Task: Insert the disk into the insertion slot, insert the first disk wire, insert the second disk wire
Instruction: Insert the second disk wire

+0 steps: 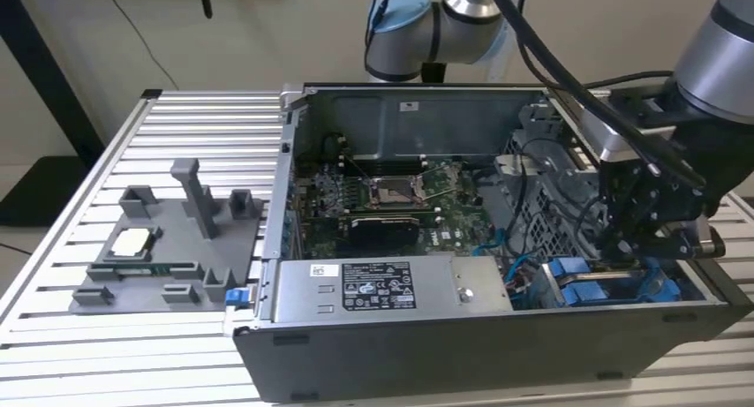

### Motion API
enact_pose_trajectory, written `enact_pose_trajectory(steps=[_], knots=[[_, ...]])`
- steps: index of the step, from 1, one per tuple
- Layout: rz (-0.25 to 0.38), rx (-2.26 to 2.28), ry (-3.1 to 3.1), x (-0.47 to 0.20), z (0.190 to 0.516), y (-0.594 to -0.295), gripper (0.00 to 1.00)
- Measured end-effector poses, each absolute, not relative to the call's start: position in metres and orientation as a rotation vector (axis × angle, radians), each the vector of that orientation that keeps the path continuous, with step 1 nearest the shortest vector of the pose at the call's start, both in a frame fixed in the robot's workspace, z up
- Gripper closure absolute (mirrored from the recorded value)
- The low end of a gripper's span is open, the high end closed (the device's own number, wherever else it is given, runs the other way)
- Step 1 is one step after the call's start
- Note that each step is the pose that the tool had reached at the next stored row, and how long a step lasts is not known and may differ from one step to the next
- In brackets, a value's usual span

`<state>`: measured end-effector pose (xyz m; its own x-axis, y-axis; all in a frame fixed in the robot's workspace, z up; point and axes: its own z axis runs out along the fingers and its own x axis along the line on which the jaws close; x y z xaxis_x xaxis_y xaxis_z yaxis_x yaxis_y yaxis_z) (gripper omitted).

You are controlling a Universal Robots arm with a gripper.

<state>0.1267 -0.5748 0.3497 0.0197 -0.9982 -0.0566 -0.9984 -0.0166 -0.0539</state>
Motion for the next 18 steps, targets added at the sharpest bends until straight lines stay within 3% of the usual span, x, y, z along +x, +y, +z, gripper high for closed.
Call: enact_pose_trajectory(steps=[18], knots=[[0.0,-2.185,2.145,0.13,0.337,-0.576,0.84]])
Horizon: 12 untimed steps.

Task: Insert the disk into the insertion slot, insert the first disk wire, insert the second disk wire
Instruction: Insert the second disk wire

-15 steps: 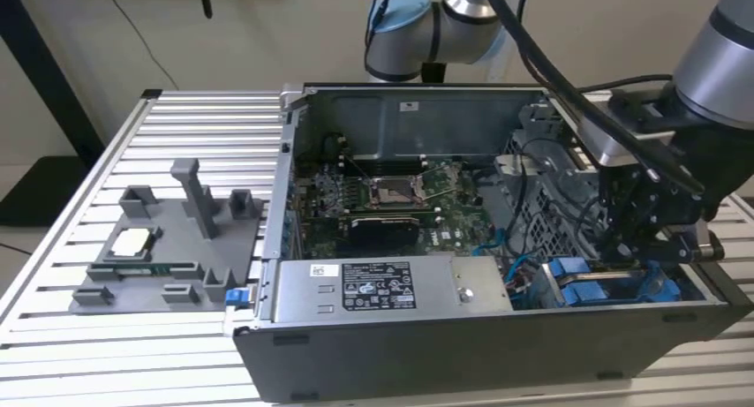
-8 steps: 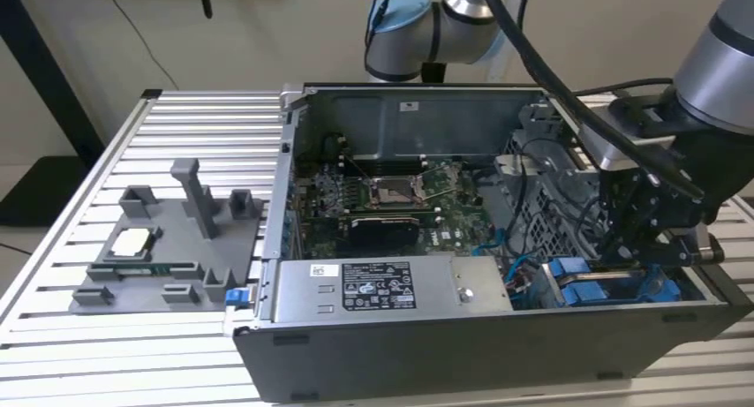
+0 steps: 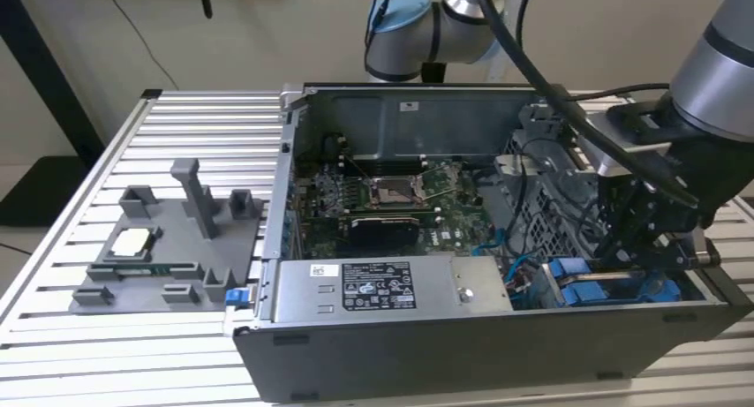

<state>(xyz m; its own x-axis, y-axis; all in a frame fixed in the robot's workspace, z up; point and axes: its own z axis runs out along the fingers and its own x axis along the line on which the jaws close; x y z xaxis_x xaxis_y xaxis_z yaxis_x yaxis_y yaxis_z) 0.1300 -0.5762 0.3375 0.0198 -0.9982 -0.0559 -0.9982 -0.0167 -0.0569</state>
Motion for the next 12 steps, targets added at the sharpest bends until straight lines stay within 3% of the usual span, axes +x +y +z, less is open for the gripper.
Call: enact_pose_trajectory(steps=[5,6,12], knots=[[0.003,-2.183,2.144,0.13,0.337,-0.576,0.83],[0.003,-2.183,2.144,0.13,0.34,-0.576,0.76],[0.001,-2.184,2.145,0.13,0.364,-0.576,0.76]])
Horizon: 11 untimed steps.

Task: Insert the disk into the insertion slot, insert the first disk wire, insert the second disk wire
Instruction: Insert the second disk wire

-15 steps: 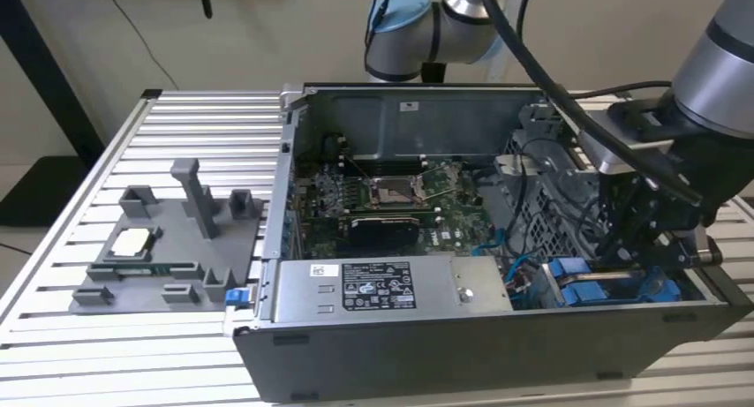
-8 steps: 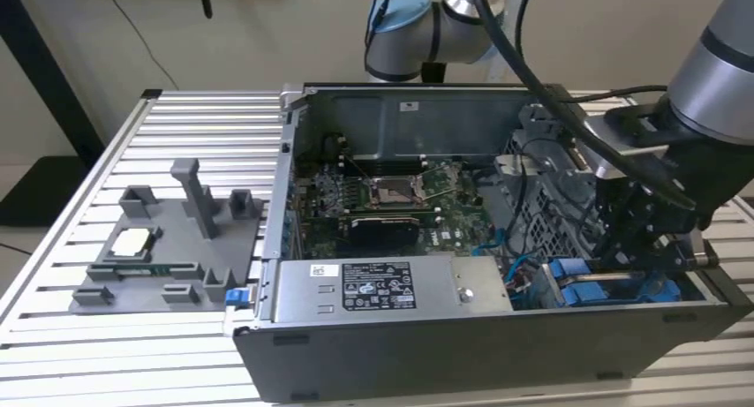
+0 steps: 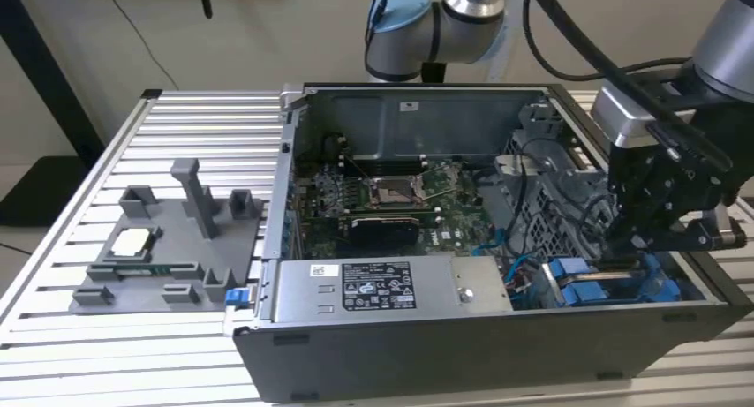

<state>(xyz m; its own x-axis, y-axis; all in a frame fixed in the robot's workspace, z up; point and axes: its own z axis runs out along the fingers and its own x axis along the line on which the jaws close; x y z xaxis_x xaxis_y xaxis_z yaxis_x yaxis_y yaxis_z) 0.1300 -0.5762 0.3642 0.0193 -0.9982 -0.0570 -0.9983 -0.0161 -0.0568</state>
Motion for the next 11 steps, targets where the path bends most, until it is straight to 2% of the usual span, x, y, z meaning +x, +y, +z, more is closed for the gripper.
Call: enact_pose_trajectory(steps=[11], knots=[[0.001,-2.182,2.147,0.13,0.403,-0.576,0.76]])
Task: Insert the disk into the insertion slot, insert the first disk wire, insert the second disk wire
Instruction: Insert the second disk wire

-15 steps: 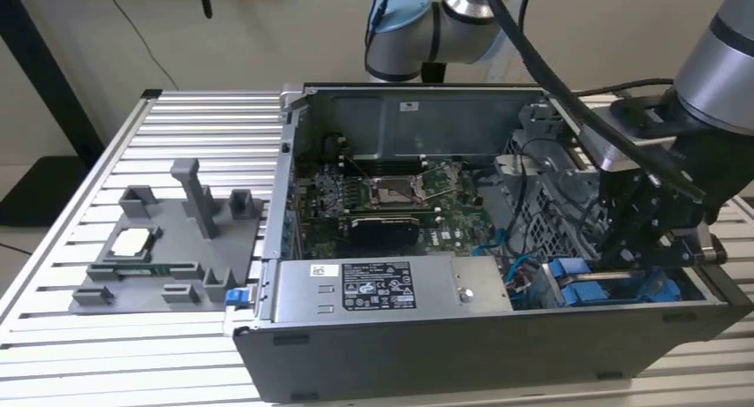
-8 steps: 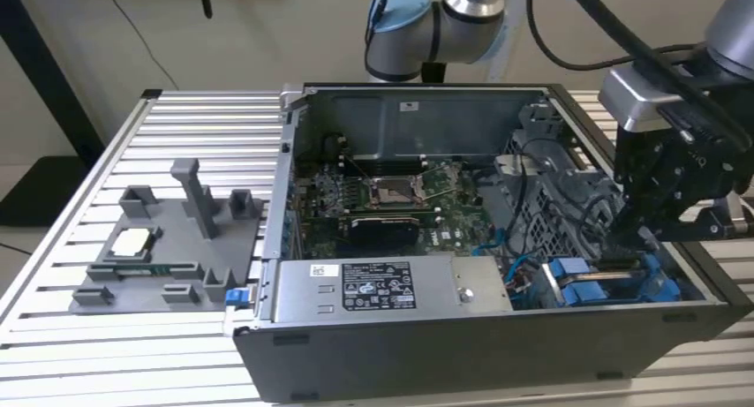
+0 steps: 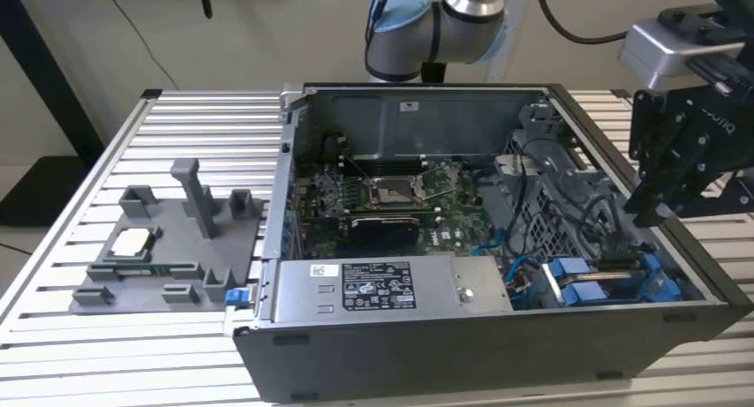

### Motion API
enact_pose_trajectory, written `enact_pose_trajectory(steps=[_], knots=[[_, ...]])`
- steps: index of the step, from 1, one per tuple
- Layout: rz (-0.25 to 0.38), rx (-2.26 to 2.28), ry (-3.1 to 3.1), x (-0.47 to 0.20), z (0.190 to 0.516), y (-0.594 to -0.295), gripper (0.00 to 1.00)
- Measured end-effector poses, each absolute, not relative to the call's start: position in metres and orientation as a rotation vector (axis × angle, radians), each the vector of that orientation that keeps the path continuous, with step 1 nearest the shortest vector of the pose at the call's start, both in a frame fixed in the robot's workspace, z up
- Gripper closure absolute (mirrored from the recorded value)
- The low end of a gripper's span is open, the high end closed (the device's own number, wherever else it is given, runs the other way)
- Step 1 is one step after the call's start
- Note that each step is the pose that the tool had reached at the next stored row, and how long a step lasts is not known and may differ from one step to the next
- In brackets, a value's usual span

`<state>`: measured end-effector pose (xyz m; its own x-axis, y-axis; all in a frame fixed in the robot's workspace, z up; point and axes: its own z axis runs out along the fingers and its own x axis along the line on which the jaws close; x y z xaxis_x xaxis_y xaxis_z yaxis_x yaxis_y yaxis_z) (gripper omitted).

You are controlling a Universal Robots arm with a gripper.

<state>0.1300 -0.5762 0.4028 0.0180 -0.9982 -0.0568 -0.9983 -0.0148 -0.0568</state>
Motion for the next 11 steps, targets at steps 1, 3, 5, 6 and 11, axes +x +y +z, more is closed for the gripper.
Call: enact_pose_trajectory(steps=[1,3,5,6,11], knots=[[0.001,-2.182,2.147,0.13,0.4031,-0.5762,0.76],[0.001,-2.182,2.147,0.13,0.4035,-0.5763,0.76],[0.001,-2.182,2.147,0.13,0.404,-0.5762,0.76],[0.001,-2.182,2.147,0.13,0.4042,-0.5762,0.76],[0.001,-2.182,2.147,0.13,0.4054,-0.5762,0.76]])
